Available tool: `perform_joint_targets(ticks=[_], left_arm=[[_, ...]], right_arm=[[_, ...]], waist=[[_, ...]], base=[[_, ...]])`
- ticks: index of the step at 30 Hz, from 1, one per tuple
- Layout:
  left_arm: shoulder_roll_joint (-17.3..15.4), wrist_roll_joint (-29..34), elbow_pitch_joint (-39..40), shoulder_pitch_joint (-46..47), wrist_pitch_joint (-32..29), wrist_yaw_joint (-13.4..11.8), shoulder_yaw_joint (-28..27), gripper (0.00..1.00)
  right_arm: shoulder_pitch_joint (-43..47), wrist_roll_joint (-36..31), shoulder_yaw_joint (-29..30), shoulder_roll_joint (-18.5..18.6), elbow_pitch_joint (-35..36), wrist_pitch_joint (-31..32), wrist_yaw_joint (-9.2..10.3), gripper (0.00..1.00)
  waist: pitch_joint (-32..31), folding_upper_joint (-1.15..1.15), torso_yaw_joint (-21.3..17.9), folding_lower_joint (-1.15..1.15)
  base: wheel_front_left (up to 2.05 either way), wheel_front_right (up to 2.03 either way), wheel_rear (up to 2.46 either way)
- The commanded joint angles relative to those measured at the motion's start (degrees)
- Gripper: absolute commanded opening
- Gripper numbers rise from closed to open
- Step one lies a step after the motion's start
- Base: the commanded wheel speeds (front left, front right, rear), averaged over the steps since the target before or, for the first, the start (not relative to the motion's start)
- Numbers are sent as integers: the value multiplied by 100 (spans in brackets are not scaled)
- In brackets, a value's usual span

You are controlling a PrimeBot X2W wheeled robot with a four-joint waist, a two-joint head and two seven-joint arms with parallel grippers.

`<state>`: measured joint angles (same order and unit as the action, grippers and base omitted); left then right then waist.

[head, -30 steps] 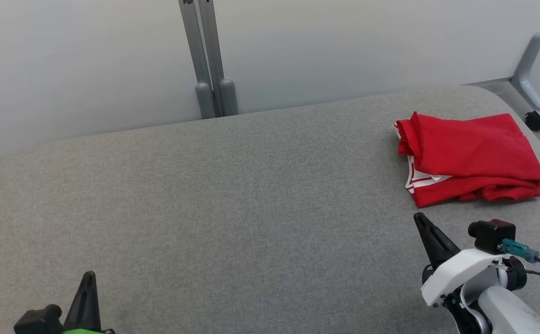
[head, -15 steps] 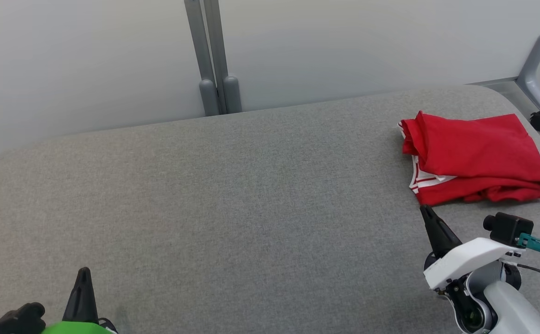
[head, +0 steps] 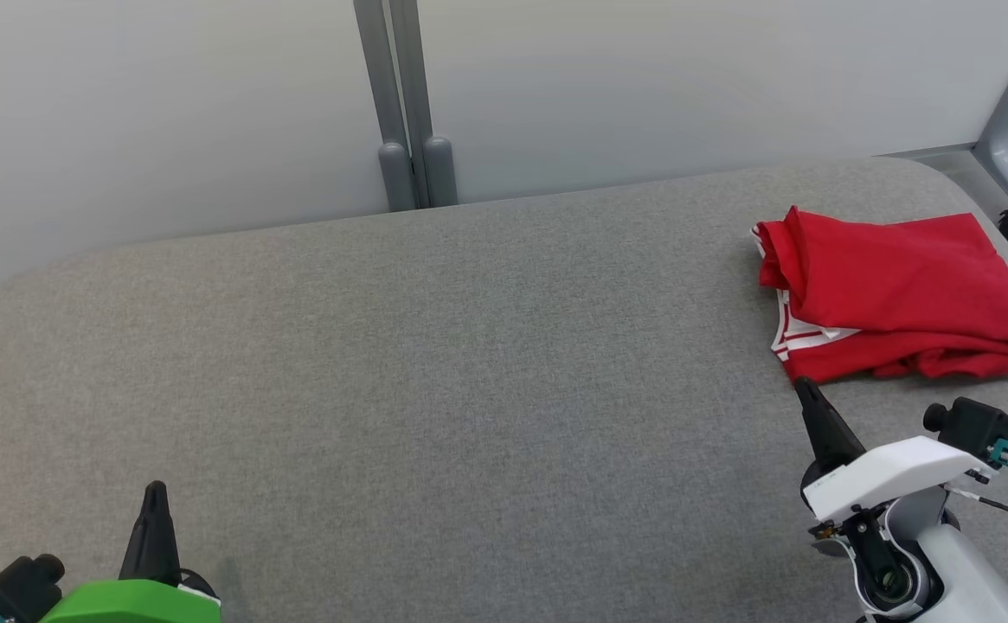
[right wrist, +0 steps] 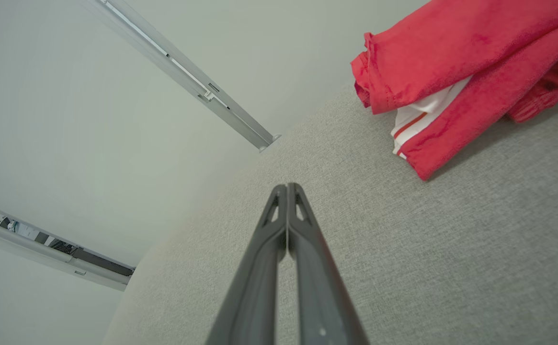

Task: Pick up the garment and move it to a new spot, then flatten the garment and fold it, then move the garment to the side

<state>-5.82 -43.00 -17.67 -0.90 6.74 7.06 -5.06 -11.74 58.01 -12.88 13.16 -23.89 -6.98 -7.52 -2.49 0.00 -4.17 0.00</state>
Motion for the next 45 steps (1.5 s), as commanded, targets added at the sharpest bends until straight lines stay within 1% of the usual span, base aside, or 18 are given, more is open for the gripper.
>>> perform_joint_targets(ticks=[1,23,45], left_arm=[[-6,-202,92,196,-43,19,-25,0],[85,-1713,190,378,-453,32,-70,0],[169,-2924,256,523,-789,44,-108,0]], right_arm=[[-17,158,117,-11,124,54,2,0],[158,1202,703,-330,411,467,1,0],[313,2053,1181,-598,640,806,2,0]], waist=[[5,0,7,0],[67,0,104,0],[129,0,201,0]], base=[[0,0,0],[0,0,0],[0,0,0]])
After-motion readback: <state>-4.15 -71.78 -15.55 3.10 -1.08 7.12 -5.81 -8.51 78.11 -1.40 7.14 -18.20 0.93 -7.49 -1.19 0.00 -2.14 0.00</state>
